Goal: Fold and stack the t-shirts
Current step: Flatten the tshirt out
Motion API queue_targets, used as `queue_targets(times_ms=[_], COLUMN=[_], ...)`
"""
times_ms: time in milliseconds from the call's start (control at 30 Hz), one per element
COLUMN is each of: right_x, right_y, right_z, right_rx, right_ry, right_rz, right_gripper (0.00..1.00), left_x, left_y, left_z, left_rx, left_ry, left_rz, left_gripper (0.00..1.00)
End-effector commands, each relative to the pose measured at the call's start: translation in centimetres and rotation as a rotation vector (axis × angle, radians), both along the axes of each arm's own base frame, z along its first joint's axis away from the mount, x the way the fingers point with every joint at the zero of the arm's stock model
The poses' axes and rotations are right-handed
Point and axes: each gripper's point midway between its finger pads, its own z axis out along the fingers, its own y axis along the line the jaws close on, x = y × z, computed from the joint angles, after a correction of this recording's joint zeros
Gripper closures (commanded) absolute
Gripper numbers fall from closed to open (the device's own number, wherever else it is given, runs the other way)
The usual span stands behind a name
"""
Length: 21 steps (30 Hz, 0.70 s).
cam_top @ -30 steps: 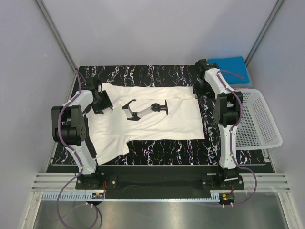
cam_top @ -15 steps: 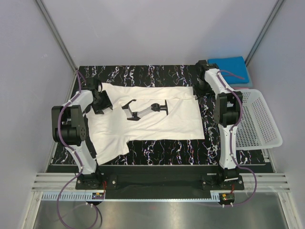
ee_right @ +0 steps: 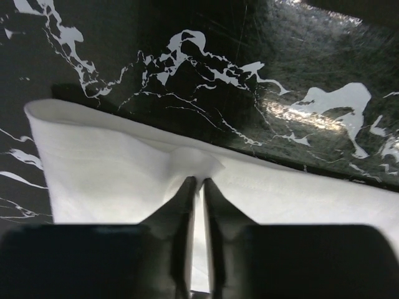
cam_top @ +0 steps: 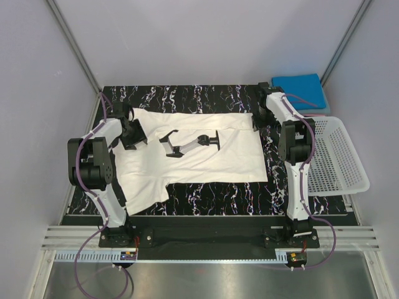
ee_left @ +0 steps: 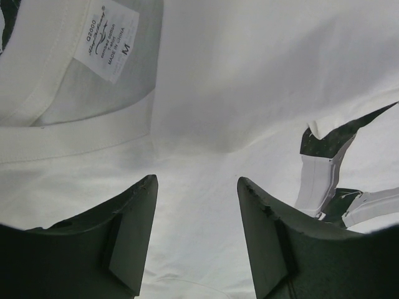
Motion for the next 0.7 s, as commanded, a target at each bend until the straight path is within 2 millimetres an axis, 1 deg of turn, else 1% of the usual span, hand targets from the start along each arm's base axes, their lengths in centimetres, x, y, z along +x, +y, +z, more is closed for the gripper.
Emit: queue_targets(times_ms=[0, 33, 67, 100, 167, 233, 333, 400, 433, 467, 533, 600, 667], right_x=[0.9, 0.9, 1.0, 0.9, 1.1, 1.3, 1.3, 1.4, 1.3, 1.3, 1.4, 1.5, 1.5], right_y=[-0.8, -0.7, -0.7, -0.7, -0.7, -0.6, -0.3, -0.1, 0.0, 0.1, 0.1, 0.1, 0.0], right_z=[0.2, 0.4, 0.5, 0.5, 1.2, 1.9, 1.8, 1.9, 1.9, 2.0, 2.2, 2.4, 2.5], right_rx=[-0.029, -0.029, -0.031, -0.032, -0.034, -0.027, -0.011, -0.002, 0.004, 0.007, 0.012, 0.006, 0.001], right_ry=[-0.036, -0.041, -0.046, -0.045, -0.065, -0.09, -0.102, -0.106, -0.102, -0.106, -0.119, -0.126, -0.129], right_rz=[-0.024, -0.02, -0.013, -0.009, 0.007, 0.024, 0.041, 0.052, 0.059, 0.061, 0.065, 0.071, 0.075], right_gripper=[0.89, 0.99, 1.0, 1.0, 1.0, 1.0, 1.0, 1.0, 1.0, 1.0, 1.0, 1.0, 1.0], left_x=[0.8, 0.7, 0.5, 0.4, 0.4, 0.3, 0.1, 0.5, 1.2, 1.3, 2.0, 2.2, 2.2], left_y=[0.5, 0.8, 0.9, 1.0, 1.2, 1.3, 1.7, 2.5, 2.4, 1.9, 1.7, 1.4, 1.6], left_z=[1.8, 1.8, 1.8, 1.8, 2.2, 2.4, 2.1, 1.8, 1.9, 1.8, 1.6, 1.5, 1.0], left_rx=[0.019, 0.022, 0.025, 0.023, 0.02, 0.021, 0.041, 0.055, 0.041, 0.008, -0.002, -0.018, -0.011], left_ry=[-0.07, -0.066, -0.064, -0.066, -0.086, -0.087, -0.08, -0.077, -0.101, -0.114, -0.129, -0.131, -0.115], left_rz=[-0.006, -0.004, -0.004, -0.006, -0.007, -0.004, -0.001, 0.014, 0.008, -0.006, -0.018, -0.03, -0.027], left_gripper=[0.41, 0.42, 0.42, 0.44, 0.46, 0.47, 0.47, 0.46, 0.47, 0.48, 0.5, 0.52, 0.57])
